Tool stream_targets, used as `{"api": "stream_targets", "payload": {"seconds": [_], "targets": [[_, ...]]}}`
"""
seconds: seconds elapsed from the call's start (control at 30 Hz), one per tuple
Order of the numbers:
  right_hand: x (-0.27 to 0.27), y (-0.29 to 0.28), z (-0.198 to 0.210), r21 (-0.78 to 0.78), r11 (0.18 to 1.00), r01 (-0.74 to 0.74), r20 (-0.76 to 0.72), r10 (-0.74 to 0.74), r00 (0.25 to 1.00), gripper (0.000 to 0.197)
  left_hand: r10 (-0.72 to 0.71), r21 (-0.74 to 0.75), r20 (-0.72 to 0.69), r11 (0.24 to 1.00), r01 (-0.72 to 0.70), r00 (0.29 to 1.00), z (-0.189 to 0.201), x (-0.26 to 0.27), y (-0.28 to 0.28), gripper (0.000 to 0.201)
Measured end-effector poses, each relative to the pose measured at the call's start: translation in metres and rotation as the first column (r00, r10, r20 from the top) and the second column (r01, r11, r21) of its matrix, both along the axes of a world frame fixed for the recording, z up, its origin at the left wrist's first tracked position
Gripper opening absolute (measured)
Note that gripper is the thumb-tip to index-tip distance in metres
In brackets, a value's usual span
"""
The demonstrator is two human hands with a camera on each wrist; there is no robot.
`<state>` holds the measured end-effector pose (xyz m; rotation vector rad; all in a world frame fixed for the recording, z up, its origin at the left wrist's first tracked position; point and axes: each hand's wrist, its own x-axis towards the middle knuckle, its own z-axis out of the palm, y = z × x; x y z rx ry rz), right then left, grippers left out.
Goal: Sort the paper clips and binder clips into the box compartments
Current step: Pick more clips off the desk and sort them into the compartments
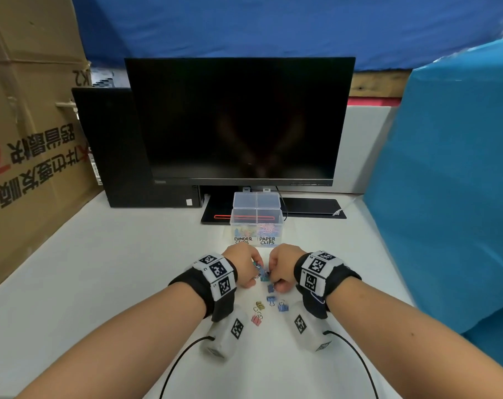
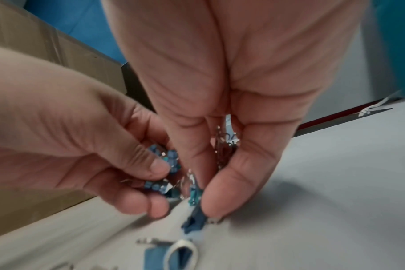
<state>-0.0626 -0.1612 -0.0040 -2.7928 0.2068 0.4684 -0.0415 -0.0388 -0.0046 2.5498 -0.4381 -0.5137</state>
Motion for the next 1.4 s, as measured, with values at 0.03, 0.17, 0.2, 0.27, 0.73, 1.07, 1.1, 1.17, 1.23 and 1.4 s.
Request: {"api": "stream_targets", "payload": {"seconds": [0.03,0.17,0.2,0.27,0.73,1.07,1.1,1.17,1.23,1.4], "targets": [[0.0,-0.003,0.001,0.039,0.999,0.007,-0.014,-0.007,1.0,0.007,-0.005,-0.016,-0.021,1.0,0.004,1.0,0.001,0.002,0.004,0.023],[-0.004,-0.019,0.005,0.181,0.982,0.045,-0.014,-0.043,0.999,0.006,0.021,-0.089,-0.118,0.996,-0.032,0.993,0.001,0.013,0.02,0.018],[-0.004,-0.023,0.005,0.256,0.964,0.068,-0.022,-0.064,0.998,0.01,0.048,-0.15,-0.186,0.986,-0.077,0.981,0.002,0.016,0.024,0.014],[-0.006,-0.032,0.003,0.404,0.906,0.125,-0.053,-0.113,0.992,0.016,0.081,-0.269,-0.347,0.946,-0.181,0.935,0.006,0.019,0.032,0.016],[0.032,-0.054,0.033,0.758,0.616,0.214,-0.1,-0.214,0.972,0.014,0.176,-0.484,-0.072,0.855,-0.189,0.982,0.051,0.091,0.03,0.017],[0.108,-0.029,0.054,0.636,0.758,0.145,-0.001,-0.186,0.982,0.024,-0.01,0.002,0.026,1.0,0.01,1.0,0.059,0.132,-0.005,0.035],[0.112,-0.024,0.057,0.628,0.765,0.143,-0.006,-0.179,0.984,0.024,-0.014,0.004,0.03,1.0,0.014,0.999,0.059,0.135,-0.005,0.036],[0.119,-0.016,0.062,0.611,0.779,0.141,-0.021,-0.162,0.987,0.02,-0.011,-0.015,0.022,1.0,0.011,1.0,0.058,0.14,-0.004,0.034],[0.127,-0.009,0.066,0.576,0.81,0.113,0.001,-0.139,0.99,0.02,-0.001,-0.024,0.043,1.0,0.002,0.999,0.056,0.142,-0.002,0.034],[0.135,-0.005,0.067,0.271,0.962,-0.043,0.068,0.025,0.997,0.034,-0.028,-0.052,0.164,0.998,0.037,0.986,0.054,0.145,0.003,0.035]]}}
